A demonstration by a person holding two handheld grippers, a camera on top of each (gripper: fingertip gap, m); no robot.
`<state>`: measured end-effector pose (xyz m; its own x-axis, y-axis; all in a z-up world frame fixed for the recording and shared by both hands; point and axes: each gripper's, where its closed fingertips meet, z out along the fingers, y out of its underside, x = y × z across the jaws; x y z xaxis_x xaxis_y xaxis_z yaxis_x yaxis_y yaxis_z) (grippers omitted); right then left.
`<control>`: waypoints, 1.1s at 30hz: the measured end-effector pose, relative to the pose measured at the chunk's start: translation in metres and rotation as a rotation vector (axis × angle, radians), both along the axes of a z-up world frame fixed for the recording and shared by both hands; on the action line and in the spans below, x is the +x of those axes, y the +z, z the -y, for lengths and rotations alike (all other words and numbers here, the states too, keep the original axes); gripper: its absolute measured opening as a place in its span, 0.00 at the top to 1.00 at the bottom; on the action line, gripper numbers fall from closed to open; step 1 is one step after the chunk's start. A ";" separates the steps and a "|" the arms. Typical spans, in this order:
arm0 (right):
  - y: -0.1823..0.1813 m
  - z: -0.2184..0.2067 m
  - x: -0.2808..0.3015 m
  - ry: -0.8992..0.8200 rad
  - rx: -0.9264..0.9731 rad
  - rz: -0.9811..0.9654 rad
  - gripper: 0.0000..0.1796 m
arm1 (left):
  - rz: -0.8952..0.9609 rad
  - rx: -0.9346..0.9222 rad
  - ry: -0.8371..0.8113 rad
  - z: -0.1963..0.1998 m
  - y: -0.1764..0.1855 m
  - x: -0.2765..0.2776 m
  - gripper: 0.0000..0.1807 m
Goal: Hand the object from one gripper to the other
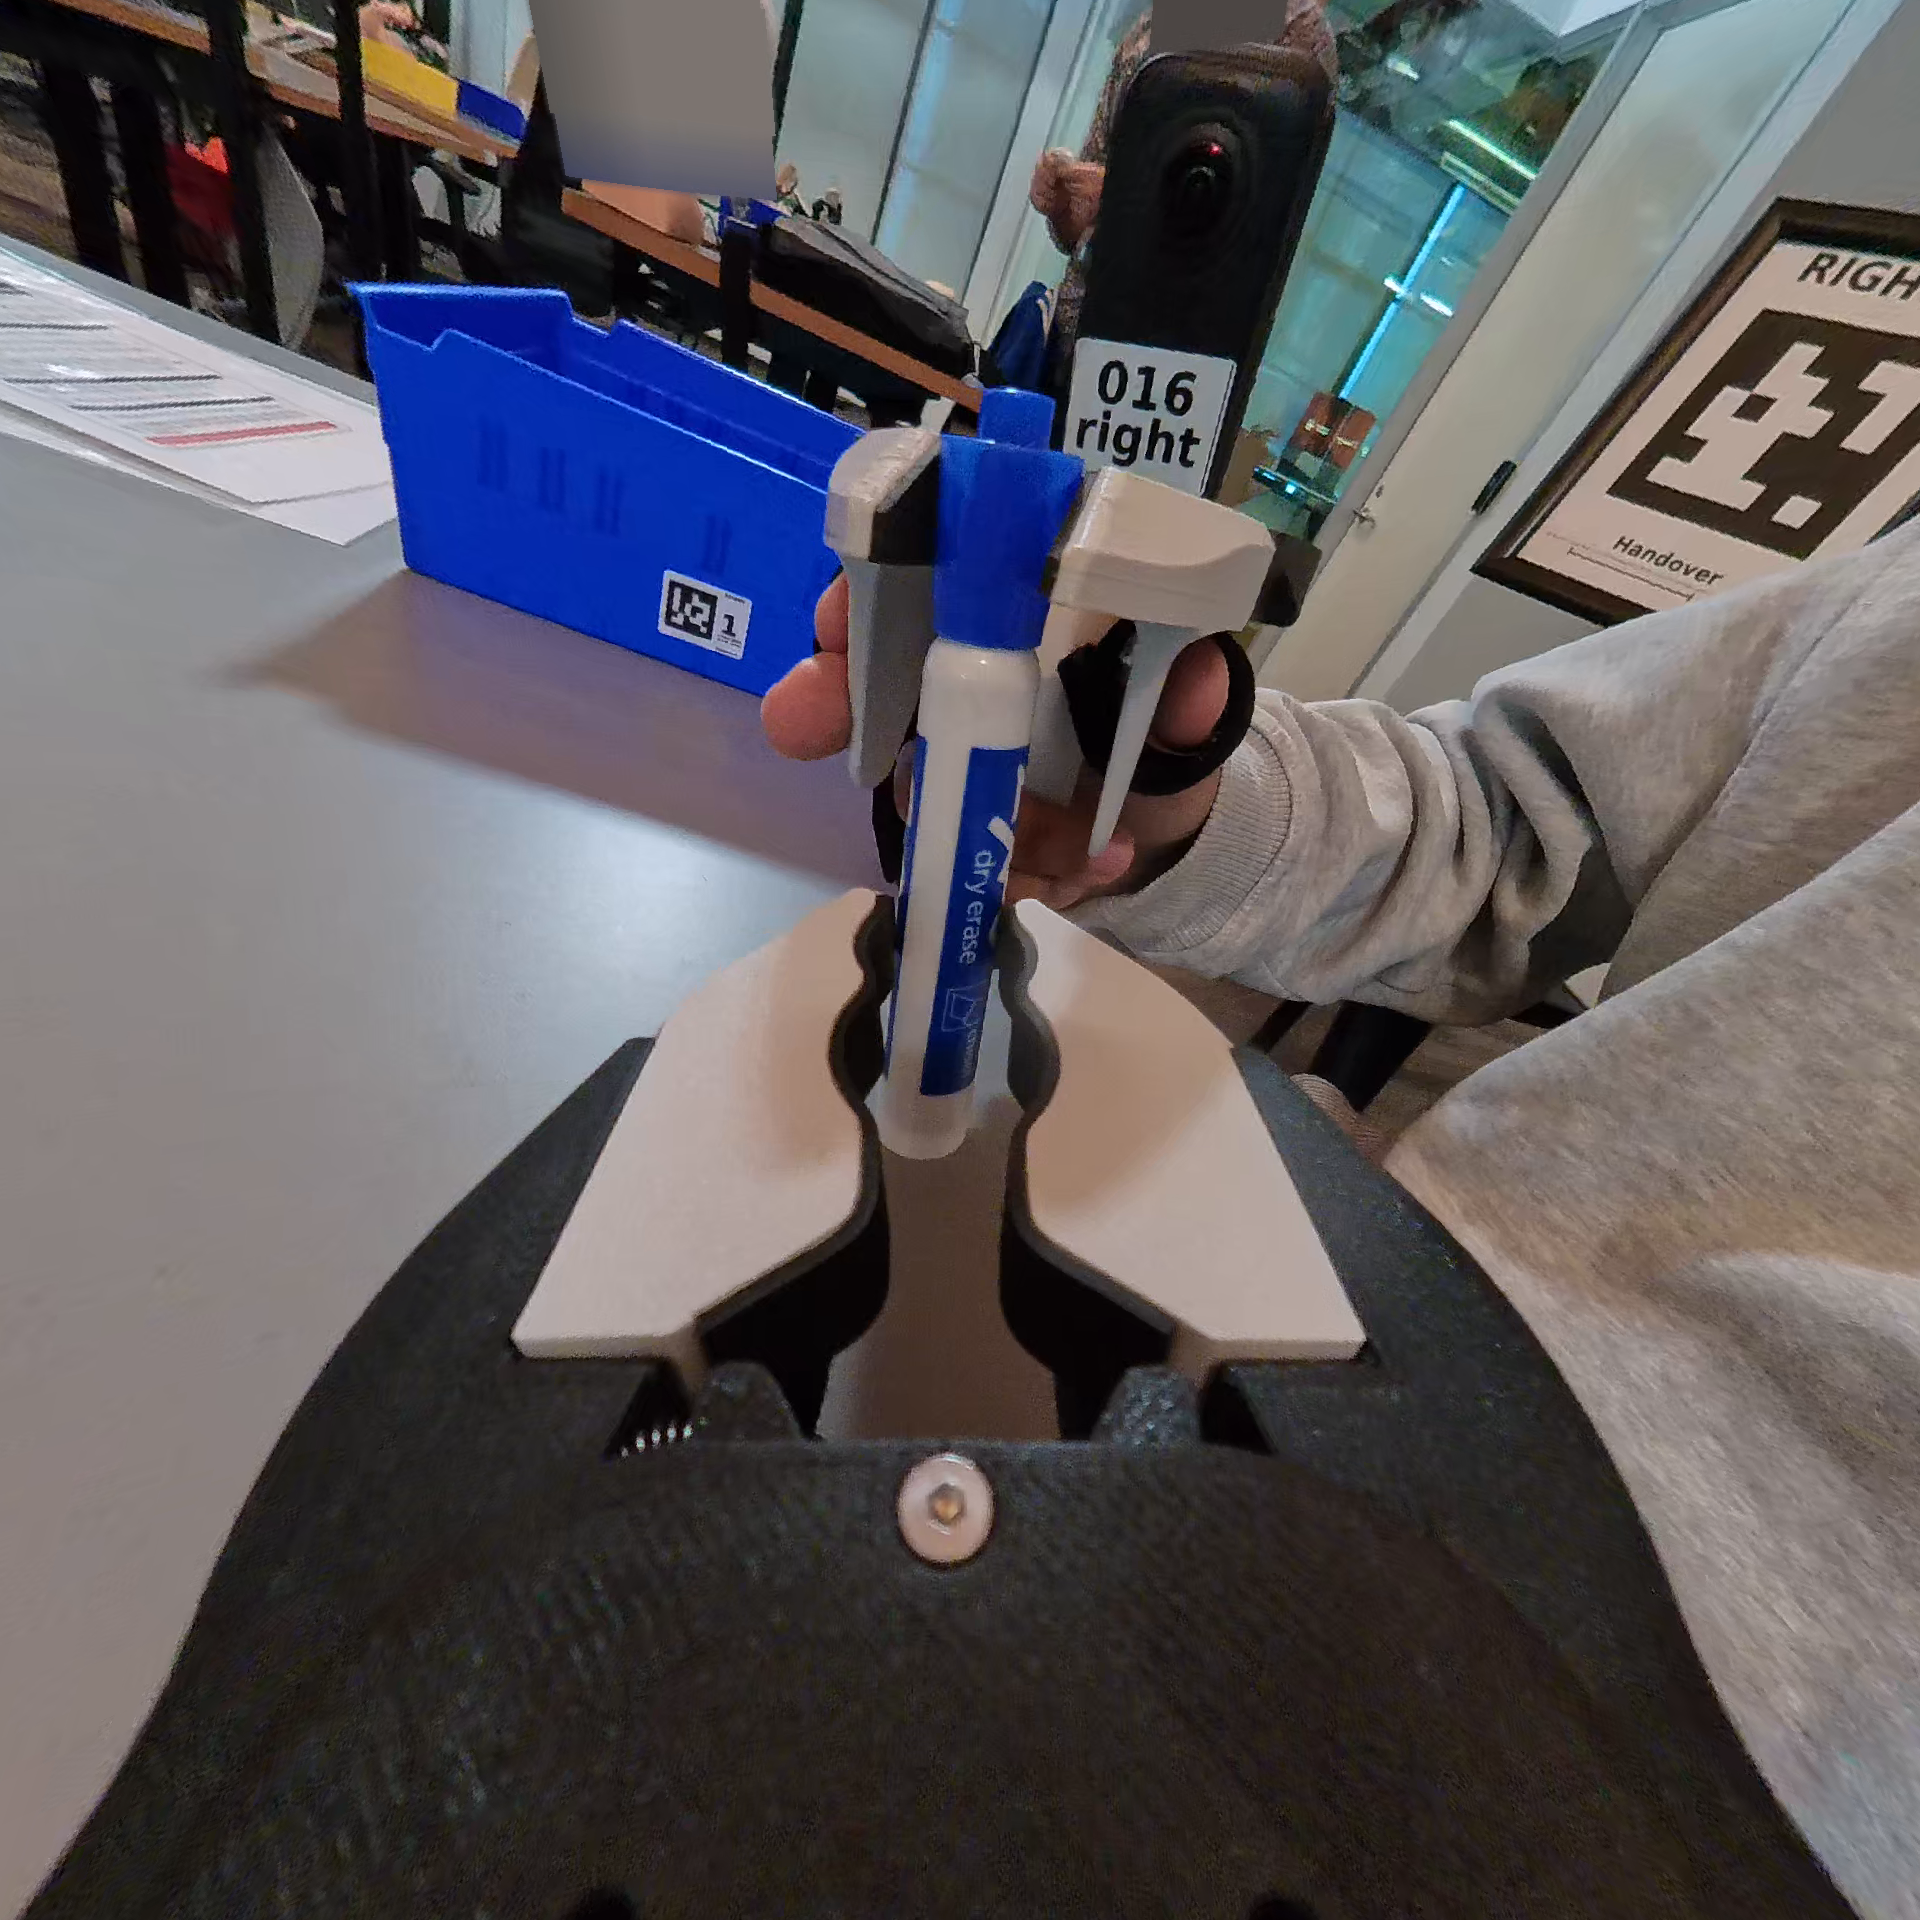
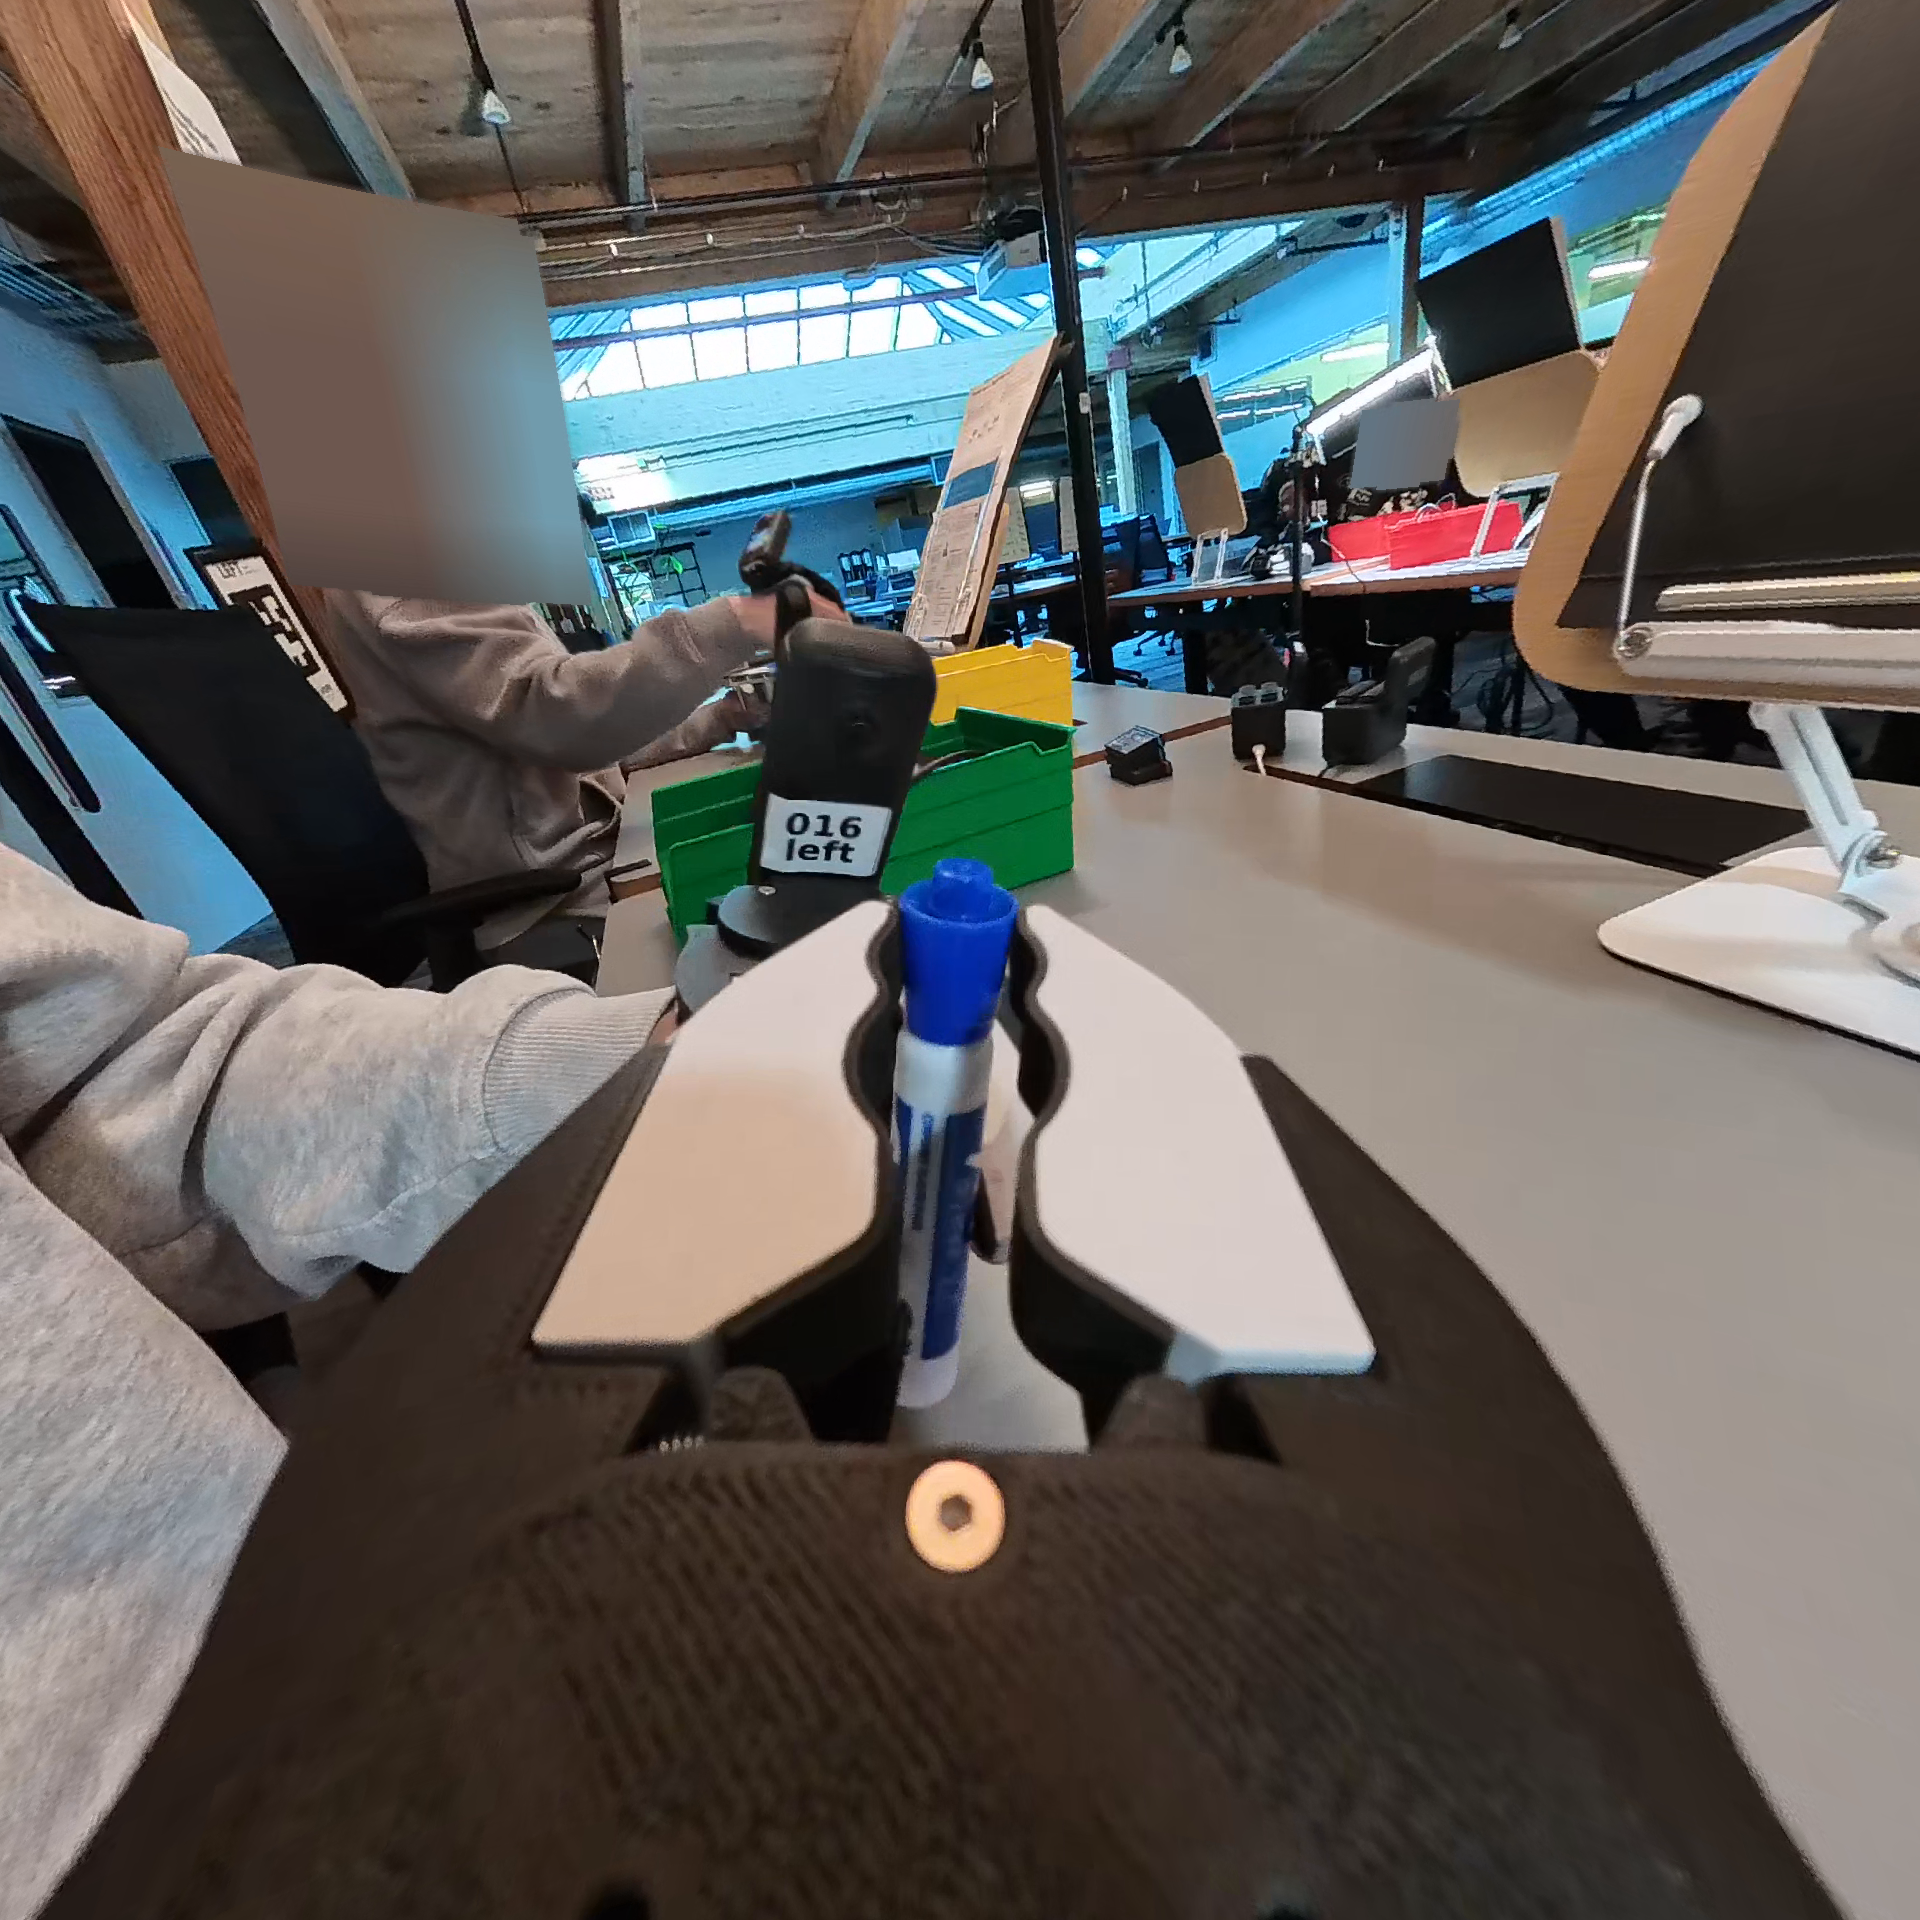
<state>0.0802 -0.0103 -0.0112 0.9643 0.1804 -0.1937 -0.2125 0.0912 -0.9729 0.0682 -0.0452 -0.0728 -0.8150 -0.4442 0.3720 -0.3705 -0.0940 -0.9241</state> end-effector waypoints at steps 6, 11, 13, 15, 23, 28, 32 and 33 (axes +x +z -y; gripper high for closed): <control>-0.001 0.000 0.001 -0.008 -0.008 0.013 0.89 | -0.086 -0.183 -0.036 -0.002 0.011 -0.001 0.52; 0.000 0.005 0.010 -0.005 0.015 -0.053 0.89 | -0.092 -0.120 -0.012 -0.003 -0.002 0.002 0.49; -0.001 0.006 0.011 0.007 0.020 -0.066 0.89 | -0.083 -0.050 -0.003 -0.001 -0.010 0.003 0.53; -0.002 0.007 0.010 0.027 0.022 -0.065 0.89 | -0.075 -0.003 -0.017 0.003 -0.015 0.001 0.56; 0.006 0.011 -0.001 0.117 0.061 -0.109 0.89 | -0.128 0.086 -0.137 0.019 -0.028 -0.016 0.64; 0.013 0.012 -0.006 0.136 0.077 -0.126 0.89 | -0.122 0.122 -0.149 0.024 -0.031 -0.019 0.76; 0.014 0.010 -0.011 0.136 0.068 -0.102 0.89 | -0.089 0.125 -0.168 0.027 -0.028 -0.022 0.89; 0.015 0.010 -0.012 0.134 0.069 -0.099 0.89 | -0.079 0.130 -0.169 0.027 -0.028 -0.023 0.89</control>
<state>0.0687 -0.0202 0.0038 0.9076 0.3220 -0.2693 -0.3218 0.1217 -0.9389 0.0454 -0.0723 -0.1009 -0.8525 -0.3525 0.3861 -0.4426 0.0936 -0.8918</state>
